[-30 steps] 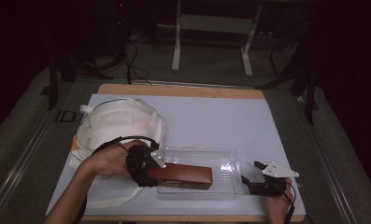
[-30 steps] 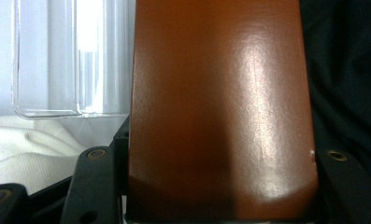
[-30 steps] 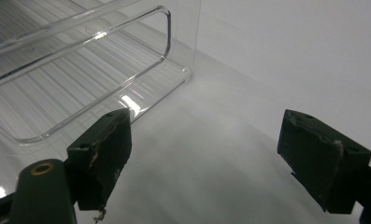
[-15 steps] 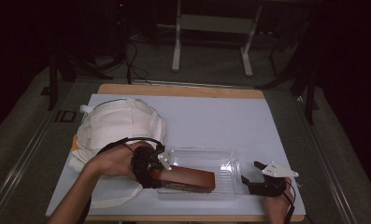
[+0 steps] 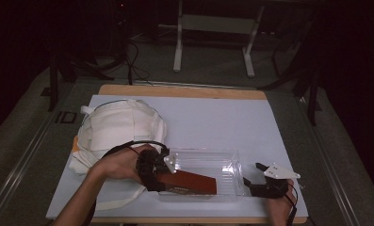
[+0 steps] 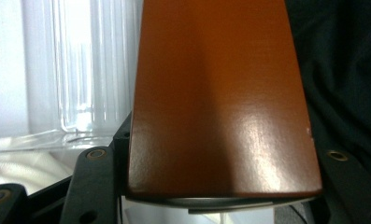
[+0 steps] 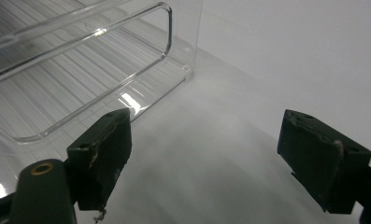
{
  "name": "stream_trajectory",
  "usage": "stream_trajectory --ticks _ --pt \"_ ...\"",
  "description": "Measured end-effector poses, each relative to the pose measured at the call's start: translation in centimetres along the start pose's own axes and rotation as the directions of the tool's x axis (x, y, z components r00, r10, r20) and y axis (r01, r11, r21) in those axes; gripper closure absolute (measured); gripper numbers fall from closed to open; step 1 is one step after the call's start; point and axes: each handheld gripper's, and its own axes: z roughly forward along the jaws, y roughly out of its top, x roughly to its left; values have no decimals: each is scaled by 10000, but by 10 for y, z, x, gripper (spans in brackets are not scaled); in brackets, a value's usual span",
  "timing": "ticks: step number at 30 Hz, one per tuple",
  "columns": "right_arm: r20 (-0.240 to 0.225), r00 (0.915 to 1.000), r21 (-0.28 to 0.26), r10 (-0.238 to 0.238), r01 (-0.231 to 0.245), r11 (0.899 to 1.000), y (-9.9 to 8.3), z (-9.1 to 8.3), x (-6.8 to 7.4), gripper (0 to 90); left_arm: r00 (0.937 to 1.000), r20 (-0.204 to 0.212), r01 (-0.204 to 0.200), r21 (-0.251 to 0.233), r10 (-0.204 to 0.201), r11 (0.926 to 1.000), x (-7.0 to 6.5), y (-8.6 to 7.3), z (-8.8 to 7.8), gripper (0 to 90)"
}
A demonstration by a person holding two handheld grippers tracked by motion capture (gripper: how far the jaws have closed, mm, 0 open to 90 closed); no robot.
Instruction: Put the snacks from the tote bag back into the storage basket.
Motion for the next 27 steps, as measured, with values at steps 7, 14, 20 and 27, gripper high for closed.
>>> stream_trajectory --ticks 7,14,20,27 --pt "-9 10000 -18 2 -2 10000 0 0 0 177 10000 59 -29 36 29 10000 2 6 4 428" --pt "-61 10000 -45 -7 6 10000 0 0 0 177 10000 3 -59 -93 59 9999 0 13 3 422" --pt "-137 9999 -3 85 -85 10000 0 0 -1 177 10000 56 -18 -159 19 9999 0 16 2 419" --pt "-154 9998 -100 90 -92 9999 0 -1 -2 177 9999 105 62 -112 -61 9999 -2 26 4 411"
